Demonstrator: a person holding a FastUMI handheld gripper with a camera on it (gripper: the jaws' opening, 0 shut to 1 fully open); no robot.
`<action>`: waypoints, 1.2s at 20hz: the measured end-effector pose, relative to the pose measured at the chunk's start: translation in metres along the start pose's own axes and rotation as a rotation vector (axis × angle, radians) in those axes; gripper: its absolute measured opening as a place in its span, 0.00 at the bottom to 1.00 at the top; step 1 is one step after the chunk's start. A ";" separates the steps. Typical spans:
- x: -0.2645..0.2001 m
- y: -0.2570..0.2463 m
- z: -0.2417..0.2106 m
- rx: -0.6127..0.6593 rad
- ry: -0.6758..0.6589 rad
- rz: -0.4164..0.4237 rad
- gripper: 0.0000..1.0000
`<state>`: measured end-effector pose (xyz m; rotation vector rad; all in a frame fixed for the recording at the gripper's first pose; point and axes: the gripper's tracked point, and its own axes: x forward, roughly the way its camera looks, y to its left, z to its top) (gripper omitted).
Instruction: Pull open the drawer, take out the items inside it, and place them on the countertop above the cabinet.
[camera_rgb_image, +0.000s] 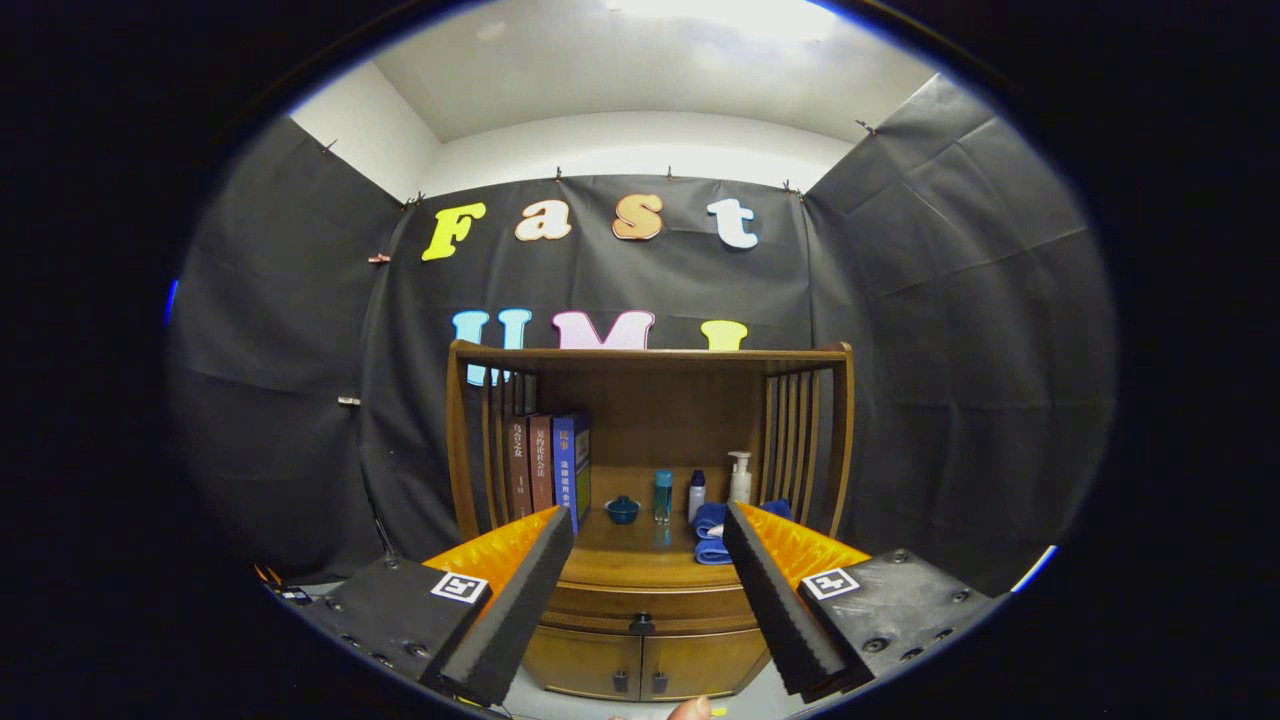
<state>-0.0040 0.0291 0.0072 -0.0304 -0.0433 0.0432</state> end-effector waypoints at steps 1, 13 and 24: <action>0.006 0.001 0.003 0.011 -0.019 0.001 0.98; 0.129 -0.006 -0.124 0.062 0.012 -0.010 0.98; 0.156 -0.022 -0.333 0.057 0.320 -0.056 0.99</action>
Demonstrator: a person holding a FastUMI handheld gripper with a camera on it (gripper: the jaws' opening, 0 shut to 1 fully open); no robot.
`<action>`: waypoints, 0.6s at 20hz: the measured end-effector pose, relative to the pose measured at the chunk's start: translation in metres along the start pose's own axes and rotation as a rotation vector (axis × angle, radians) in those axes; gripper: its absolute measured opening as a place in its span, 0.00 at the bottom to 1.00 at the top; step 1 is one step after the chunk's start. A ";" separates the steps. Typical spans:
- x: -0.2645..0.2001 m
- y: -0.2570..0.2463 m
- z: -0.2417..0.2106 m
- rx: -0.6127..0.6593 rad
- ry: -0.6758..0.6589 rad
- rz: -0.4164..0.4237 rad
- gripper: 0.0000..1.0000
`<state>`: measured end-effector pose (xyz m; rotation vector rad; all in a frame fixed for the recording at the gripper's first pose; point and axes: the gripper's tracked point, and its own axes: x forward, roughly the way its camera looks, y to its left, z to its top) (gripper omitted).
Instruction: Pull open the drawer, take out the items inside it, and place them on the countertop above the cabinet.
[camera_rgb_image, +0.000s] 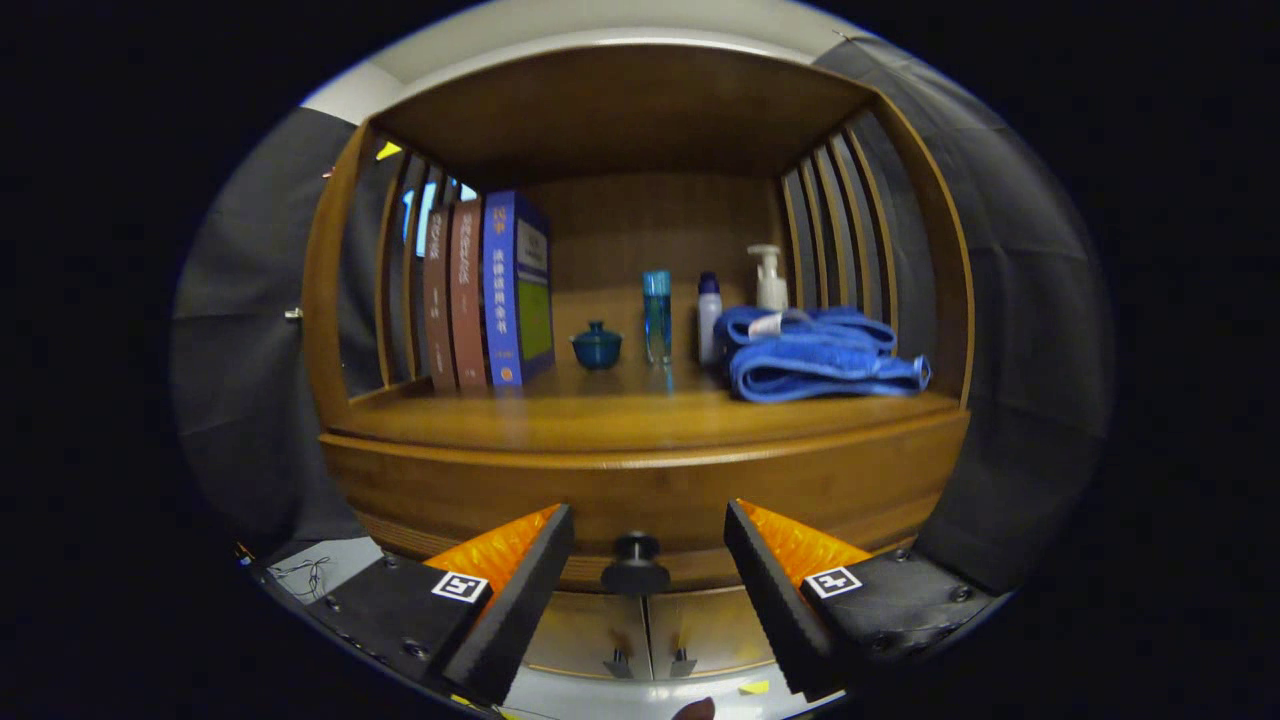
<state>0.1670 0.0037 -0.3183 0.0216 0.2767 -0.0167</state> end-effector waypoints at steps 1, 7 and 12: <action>0.007 0.000 -0.007 0.004 0.017 0.006 0.98; 0.017 0.008 -0.031 -0.003 0.086 0.030 0.54; 0.016 0.010 -0.032 -0.053 0.074 0.032 0.32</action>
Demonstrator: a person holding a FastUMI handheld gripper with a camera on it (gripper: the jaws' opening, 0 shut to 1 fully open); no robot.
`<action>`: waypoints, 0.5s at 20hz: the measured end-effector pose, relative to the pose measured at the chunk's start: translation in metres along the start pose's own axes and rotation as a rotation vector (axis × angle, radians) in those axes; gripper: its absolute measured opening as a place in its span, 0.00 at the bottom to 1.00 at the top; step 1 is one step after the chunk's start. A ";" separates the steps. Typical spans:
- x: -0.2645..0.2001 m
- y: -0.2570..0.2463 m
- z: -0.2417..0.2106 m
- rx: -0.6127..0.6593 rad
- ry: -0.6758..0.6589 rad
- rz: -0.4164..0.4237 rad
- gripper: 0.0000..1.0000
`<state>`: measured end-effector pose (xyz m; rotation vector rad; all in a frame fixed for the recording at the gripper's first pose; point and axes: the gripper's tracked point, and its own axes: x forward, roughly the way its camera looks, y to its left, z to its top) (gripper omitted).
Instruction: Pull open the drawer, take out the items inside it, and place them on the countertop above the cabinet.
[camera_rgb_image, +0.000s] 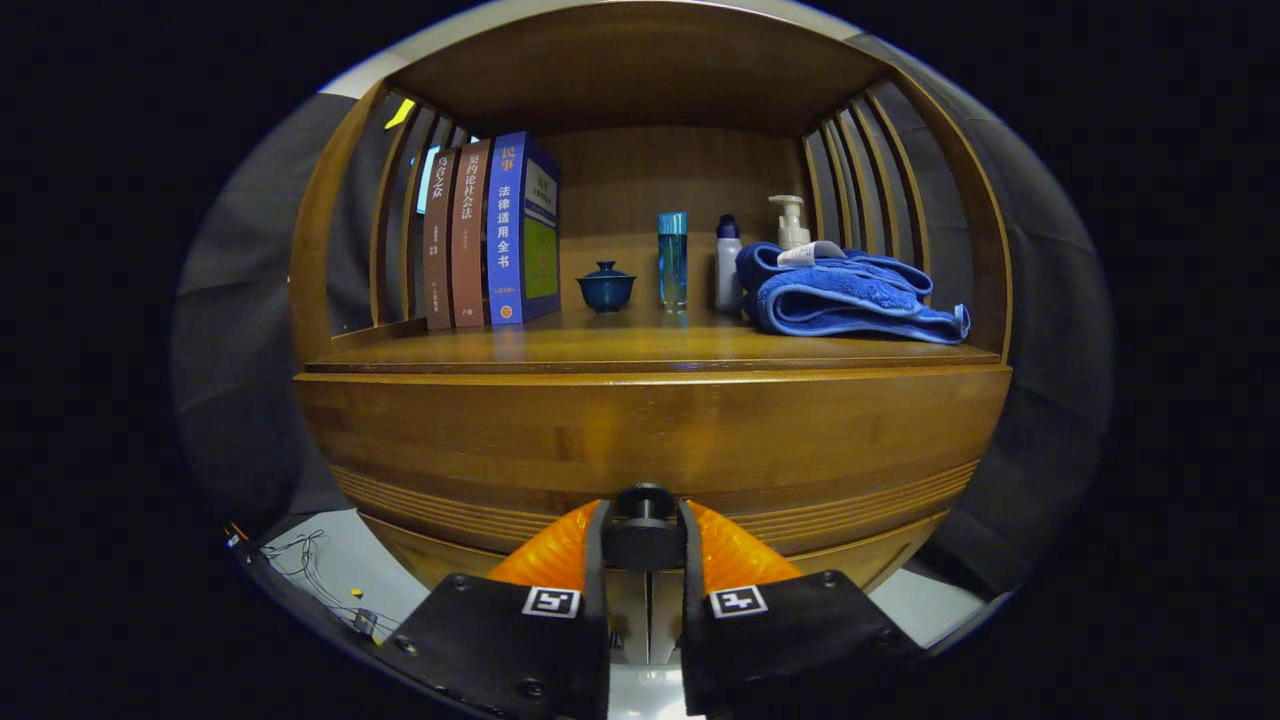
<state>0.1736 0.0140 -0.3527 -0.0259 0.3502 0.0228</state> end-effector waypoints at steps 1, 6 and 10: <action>-0.002 0.001 0.000 0.002 0.005 0.001 0.32; -0.033 0.000 -0.007 0.004 0.000 -0.003 0.32; -0.066 -0.002 -0.013 0.020 -0.008 -0.005 0.32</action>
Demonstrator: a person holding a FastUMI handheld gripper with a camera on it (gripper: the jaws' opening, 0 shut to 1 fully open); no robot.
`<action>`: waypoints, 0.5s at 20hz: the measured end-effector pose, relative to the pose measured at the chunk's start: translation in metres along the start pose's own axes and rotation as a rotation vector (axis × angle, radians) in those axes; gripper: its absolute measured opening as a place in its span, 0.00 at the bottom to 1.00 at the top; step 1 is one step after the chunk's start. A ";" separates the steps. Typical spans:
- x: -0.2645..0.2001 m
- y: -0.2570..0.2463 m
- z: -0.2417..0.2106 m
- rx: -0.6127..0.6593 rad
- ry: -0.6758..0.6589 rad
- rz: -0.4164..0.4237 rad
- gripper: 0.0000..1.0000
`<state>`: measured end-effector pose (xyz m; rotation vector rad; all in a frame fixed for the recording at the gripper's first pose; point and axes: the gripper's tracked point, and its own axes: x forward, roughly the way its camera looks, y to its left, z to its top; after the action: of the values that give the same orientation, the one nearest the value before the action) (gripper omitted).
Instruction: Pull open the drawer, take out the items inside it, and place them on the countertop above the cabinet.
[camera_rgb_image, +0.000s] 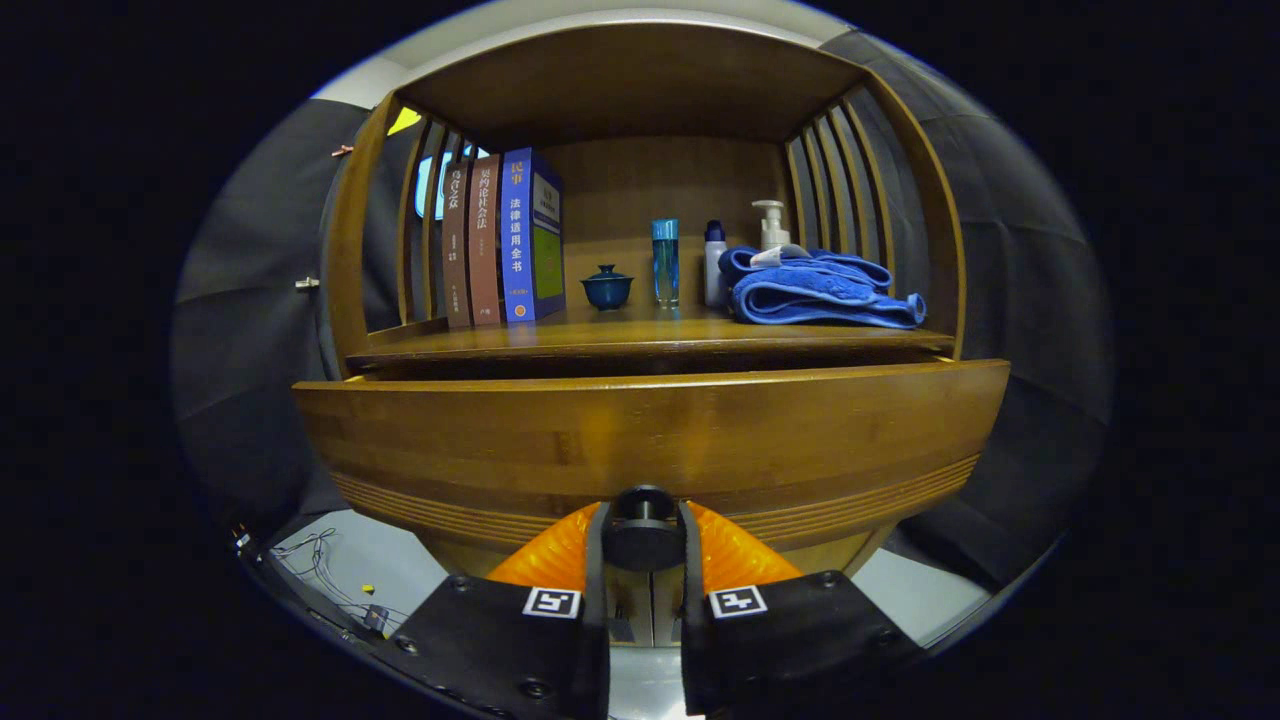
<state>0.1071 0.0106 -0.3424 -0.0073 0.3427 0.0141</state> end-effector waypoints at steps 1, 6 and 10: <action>-0.009 0.000 -0.002 0.002 -0.005 0.000 0.32; -0.047 -0.001 -0.010 0.001 -0.007 0.006 0.32; -0.064 -0.001 -0.013 -0.003 0.003 0.019 0.32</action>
<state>0.0427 0.0083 -0.3327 -0.0070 0.3456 0.0338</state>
